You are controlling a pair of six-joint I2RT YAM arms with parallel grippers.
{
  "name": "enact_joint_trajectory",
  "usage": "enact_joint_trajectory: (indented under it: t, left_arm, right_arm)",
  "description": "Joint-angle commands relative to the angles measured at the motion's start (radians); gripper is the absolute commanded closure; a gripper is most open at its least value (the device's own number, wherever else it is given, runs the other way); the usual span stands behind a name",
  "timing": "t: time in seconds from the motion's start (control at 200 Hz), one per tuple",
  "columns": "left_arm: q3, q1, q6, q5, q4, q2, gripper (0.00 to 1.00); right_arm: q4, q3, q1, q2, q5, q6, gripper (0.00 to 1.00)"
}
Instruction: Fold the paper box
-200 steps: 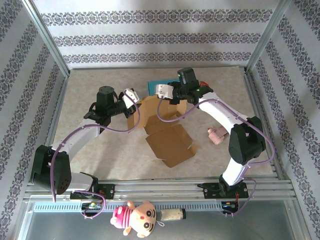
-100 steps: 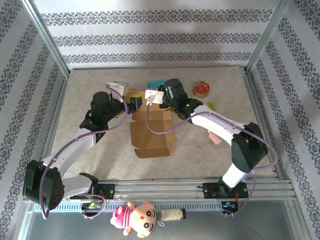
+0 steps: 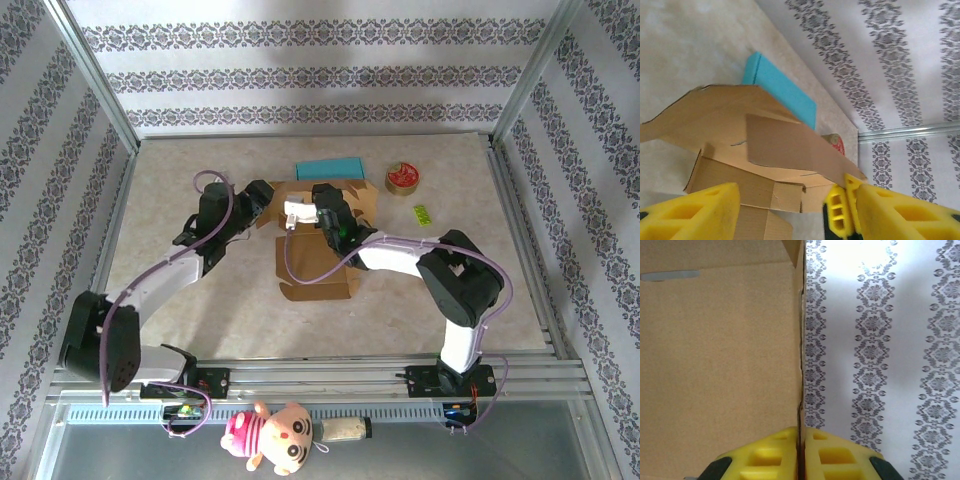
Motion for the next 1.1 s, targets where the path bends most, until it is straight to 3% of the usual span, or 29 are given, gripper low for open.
enact_joint_trajectory:
  t: [0.0,0.2,0.545,0.66,0.809,1.014,1.094]
  left_arm:
    - [0.048,0.032,-0.098,0.037,0.098,0.076,0.4]
    - [0.101,0.054,-0.108,0.121,0.239,0.242,0.6]
    - [0.146,0.043,-0.173,0.295,0.424,0.421,0.73]
    - [0.146,0.036,-0.187,0.315,0.447,0.422,0.73]
    - [0.11,0.033,-0.149,0.298,0.409,0.368,0.62]
    - [0.11,0.033,0.03,0.203,0.189,0.275,0.71]
    - [0.117,0.032,0.057,0.236,0.195,0.27,0.61]
  right_arm:
    - [0.14,-0.025,0.012,0.034,0.049,-0.042,0.89]
    - [0.2,-0.055,0.02,0.066,0.065,-0.059,0.87]
    - [0.193,-0.058,0.029,0.059,0.063,-0.01,0.86]
    - [0.195,-0.051,0.028,0.063,0.07,-0.006,0.85]
    - [0.193,-0.048,0.02,0.057,0.074,0.013,0.86]
    - [0.181,-0.064,0.024,0.035,0.058,0.039,0.9]
    - [0.175,-0.075,0.021,0.022,0.05,0.055,0.9]
